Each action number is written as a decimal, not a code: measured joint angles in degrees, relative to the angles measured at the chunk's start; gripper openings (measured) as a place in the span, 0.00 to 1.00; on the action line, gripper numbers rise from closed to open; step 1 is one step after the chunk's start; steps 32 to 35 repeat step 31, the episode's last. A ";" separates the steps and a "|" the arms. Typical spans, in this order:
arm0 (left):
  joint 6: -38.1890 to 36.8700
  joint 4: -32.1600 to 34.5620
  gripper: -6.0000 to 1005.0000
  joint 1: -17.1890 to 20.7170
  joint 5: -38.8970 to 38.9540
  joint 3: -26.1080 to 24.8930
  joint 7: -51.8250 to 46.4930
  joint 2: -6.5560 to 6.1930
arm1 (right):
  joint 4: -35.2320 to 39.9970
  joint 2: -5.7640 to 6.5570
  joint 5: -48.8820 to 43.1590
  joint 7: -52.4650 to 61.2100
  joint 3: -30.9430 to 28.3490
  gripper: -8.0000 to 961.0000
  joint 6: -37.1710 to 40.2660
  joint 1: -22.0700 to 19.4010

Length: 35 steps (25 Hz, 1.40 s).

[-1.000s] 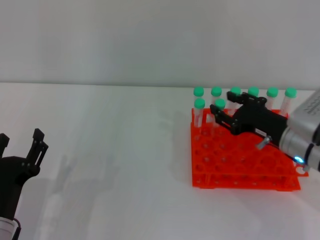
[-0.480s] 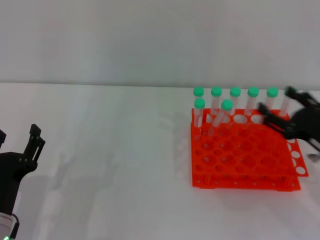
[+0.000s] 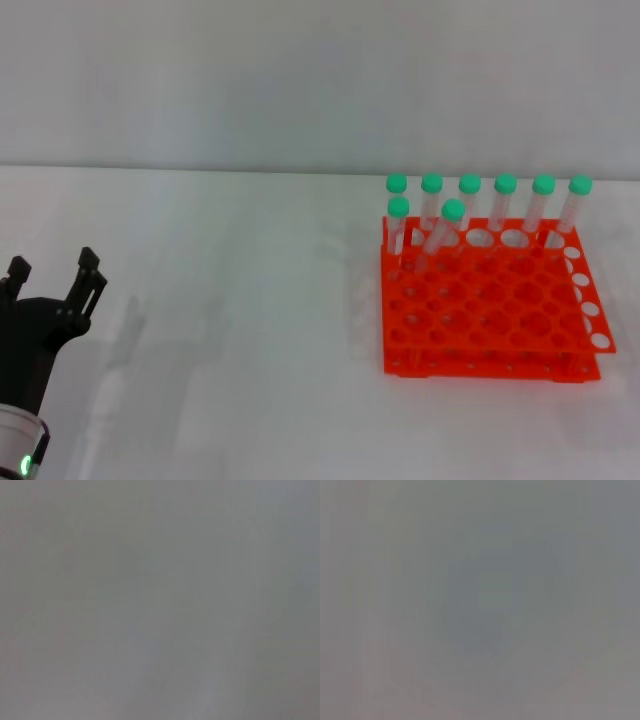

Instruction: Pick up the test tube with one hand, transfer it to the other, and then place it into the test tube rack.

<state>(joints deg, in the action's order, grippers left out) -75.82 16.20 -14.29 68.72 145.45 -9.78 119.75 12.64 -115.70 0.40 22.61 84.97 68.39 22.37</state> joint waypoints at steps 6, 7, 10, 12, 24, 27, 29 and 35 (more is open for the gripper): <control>-0.07 -0.27 0.85 -0.62 0.01 0.01 -0.19 -0.04 | -0.69 -0.31 0.26 -3.97 0.66 0.91 -3.03 0.50; -0.18 -0.28 0.85 -0.70 0.01 0.01 -0.21 -0.04 | -0.76 -0.35 0.17 -4.32 0.93 0.91 -3.32 0.57; -0.27 -0.65 0.85 -1.17 0.01 0.01 -0.23 -0.05 | -1.21 -0.46 0.09 -5.29 1.82 0.91 -3.80 0.71; -0.27 -0.95 0.85 -1.41 0.01 0.01 -0.24 -0.04 | -1.80 -0.48 0.17 -5.72 2.01 0.91 -3.83 0.77; 0.20 -2.36 0.84 -2.74 0.72 -0.21 -4.63 -0.05 | -3.62 -0.53 0.57 -1.17 4.91 0.91 -4.00 -0.15; 0.04 -2.36 0.84 -2.57 0.75 -0.27 -4.91 -0.05 | -3.63 -0.51 0.63 -0.20 4.93 0.91 -4.00 -0.50; -0.16 -2.35 0.84 -2.41 0.74 -0.27 -5.03 -0.05 | -3.65 -0.50 0.64 0.00 4.95 0.91 -4.00 -0.72; -0.24 -2.34 0.84 -2.22 0.72 -0.29 -5.60 -0.04 | -3.68 -0.48 0.49 0.10 5.47 0.91 -3.71 -1.16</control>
